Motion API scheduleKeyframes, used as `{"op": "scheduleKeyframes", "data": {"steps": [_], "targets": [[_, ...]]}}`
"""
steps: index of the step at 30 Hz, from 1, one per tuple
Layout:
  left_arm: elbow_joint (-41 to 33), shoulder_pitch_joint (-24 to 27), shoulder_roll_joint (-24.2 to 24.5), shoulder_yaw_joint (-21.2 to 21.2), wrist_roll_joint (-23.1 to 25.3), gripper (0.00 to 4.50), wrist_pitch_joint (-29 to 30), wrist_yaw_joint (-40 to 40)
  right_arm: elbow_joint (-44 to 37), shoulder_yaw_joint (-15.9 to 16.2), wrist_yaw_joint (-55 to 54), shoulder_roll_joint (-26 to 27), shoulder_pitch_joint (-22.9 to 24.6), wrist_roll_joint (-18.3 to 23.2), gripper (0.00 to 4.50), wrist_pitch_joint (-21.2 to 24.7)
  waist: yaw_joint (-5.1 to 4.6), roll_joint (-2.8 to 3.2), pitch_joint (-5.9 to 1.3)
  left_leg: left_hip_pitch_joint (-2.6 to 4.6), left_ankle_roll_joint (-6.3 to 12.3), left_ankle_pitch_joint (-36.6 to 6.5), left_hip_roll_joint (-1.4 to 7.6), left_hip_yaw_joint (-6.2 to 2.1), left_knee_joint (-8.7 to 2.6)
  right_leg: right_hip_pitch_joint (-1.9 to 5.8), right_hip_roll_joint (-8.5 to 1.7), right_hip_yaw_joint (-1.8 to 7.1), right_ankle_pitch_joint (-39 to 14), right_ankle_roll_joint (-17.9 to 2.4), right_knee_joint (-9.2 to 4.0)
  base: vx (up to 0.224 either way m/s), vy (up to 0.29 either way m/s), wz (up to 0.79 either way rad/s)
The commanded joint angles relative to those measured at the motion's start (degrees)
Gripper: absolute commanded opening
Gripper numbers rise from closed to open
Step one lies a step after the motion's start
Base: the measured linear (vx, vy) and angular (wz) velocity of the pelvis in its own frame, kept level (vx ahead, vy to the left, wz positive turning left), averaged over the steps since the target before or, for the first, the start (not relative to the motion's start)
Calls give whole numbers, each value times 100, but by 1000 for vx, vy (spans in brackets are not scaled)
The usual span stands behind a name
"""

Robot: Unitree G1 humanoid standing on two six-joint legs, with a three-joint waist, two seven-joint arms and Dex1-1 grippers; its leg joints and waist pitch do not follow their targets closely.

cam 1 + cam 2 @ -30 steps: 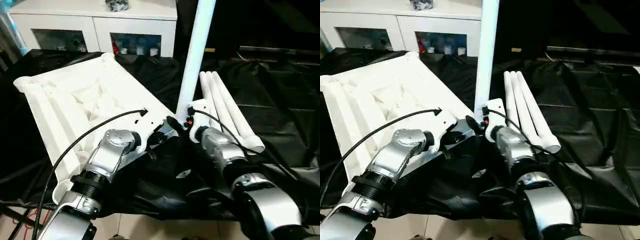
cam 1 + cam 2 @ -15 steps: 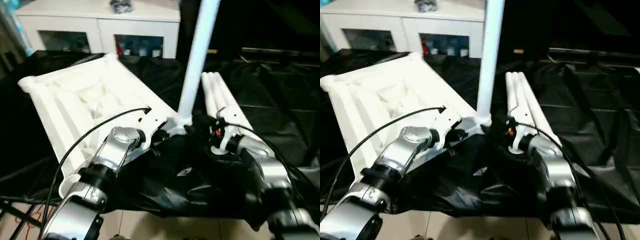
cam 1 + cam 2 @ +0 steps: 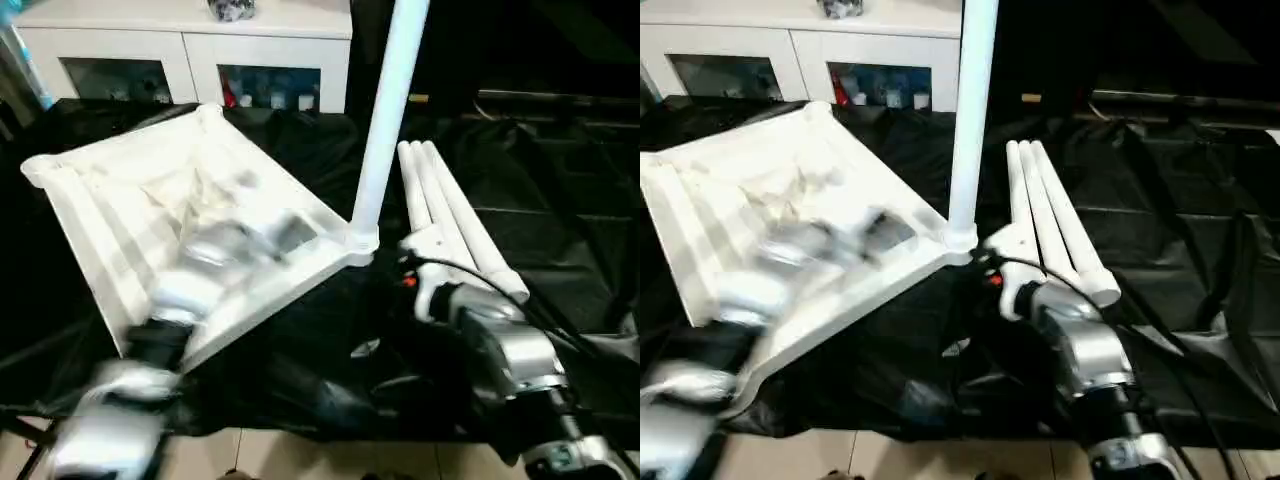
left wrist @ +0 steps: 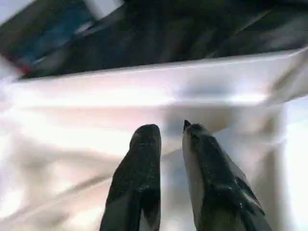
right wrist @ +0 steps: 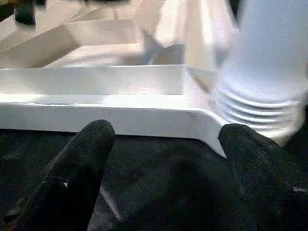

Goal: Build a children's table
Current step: Rotate leg to tighten, then rotate table base

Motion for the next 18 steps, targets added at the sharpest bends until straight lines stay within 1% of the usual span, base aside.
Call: {"op": "scheduleKeyframes", "data": {"steps": [1,2,3,4,5,6,7,8,9,11,12,13,14,15,16,17,18], "targets": [[-685,282,412,50,269,95,543,-111,-166,169,-30,1,-62,-77,394,269,18,57,-426,62,327,-838,126,-8,-303,325,-248,278,-506,-1331,-308,0,0,0],[-902,397,609,102,378,95,745,-114,-170,215,-31,22,-67,-63,394,356,28,-25,-419,41,339,-777,142,-18,-323,350,-260,274,-468,-1373,-269,0,0,0],[-940,417,642,106,390,95,784,-108,-172,219,-30,27,-67,-61,394,372,31,10,-416,41,322,-787,144,-18,-327,351,-270,275,-510,-1361,-252,0,0,0],[-1054,474,740,119,427,95,899,-90,-178,233,-27,42,-68,-57,394,419,22,44,-405,75,286,-891,139,-10,-323,321,-262,281,-672,-1318,-286,0,0,0],[-1228,637,1000,87,591,95,1165,-119,-86,294,-10,67,-96,-110,394,439,22,42,-391,78,234,-992,138,-10,-332,315,-262,286,-806,-1292,-306,0,0,0],[-1299,710,1090,75,656,95,1290,-118,-41,322,-18,76,-113,-135,394,466,16,-2,-381,74,222,-1058,131,-1,-338,309,-253,288,-917,-1262,-325,0,0,0],[-1344,756,1141,69,695,95,1373,-116,-13,339,-27,81,-125,-151,394,489,36,22,-383,98,185,-1114,139,-9,-339,300,-266,291,-1002,-1253,-317,0,0,0],[-1427,867,1248,65,757,95,1542,-145,74,355,-85,106,-169,-190,394,496,39,30,-355,107,103,-1332,139,-12,-359,276,-273,296,-1339,-1178,-357,0,0,0],[-1491,980,1354,56,827,95,1715,-159,185,316,-210,147,-240,-214,394,561,41,54,-345,120,48,-1460,130,-11,-366,251,-266,303,-1507,-1134,-381,0,0,0],[-1481,1029,1434,24,886,95,1740,-163,251,297,-258,159,-278,-223,394,583,45,59,-349,124,-6,-1522,129,-23,-370,254,-270,305,-1559,-1107,-386,0,0,0],[-1478,1081,1519,4,920,97,1789,-144,303,300,-295,155,-310,-235,376,585,61,74,-356,139,-49,-1579,126,-27,-371,239,-261,306,-1540,-1069,-388,0,0,0],[-1455,1109,1568,2,937,97,1806,-125,329,301,-308,151,-325,-239,376,579,61,74,-356,139,-49,-1579,126,-27,-371,239,-261,306,-1540,-1069,-388,0,0,0],[-1420,1150,1663,-15,985,66,1823,-98,346,299,-306,150,-337,-237,359,581,63,86,-356,116,-68,-1604,117,-37,-378,255,-255,301,-1462,-1043,-384,0,0,0],[-1405,1174,1715,-15,1011,59,1847,-71,355,300,-300,147,-341,-243,355,580,61,86,-360,118,-73,-1608,116,-38,-376,257,-255,301,-1431,-1035,-376,0,0,0],[-1375,1198,1797,-43,1055,59,1867,-75,372,298,-290,149,-348,-247,355,581,60,82,-367,104,-68,-1568,109,-42,-375,272,-255,299,-1371,-1027,-366,0,0,0],[-1367,1207,1839,-64,1080,53,1878,-86,380,296,-287,152,-351,-247,329,582,60,86,-370,107,-61,-1552,105,-40,-371,268,-256,300,-1346,-1035,-364,0,0,0],[-1357,1222,1894,-92,1124,53,1895,-89,412,298,-283,155,-363,-248,329,567,67,108,-375,111,-68,-1527,106,-43,-366,269,-262,301,-1304,-1055,-358,0,0,0]]}}
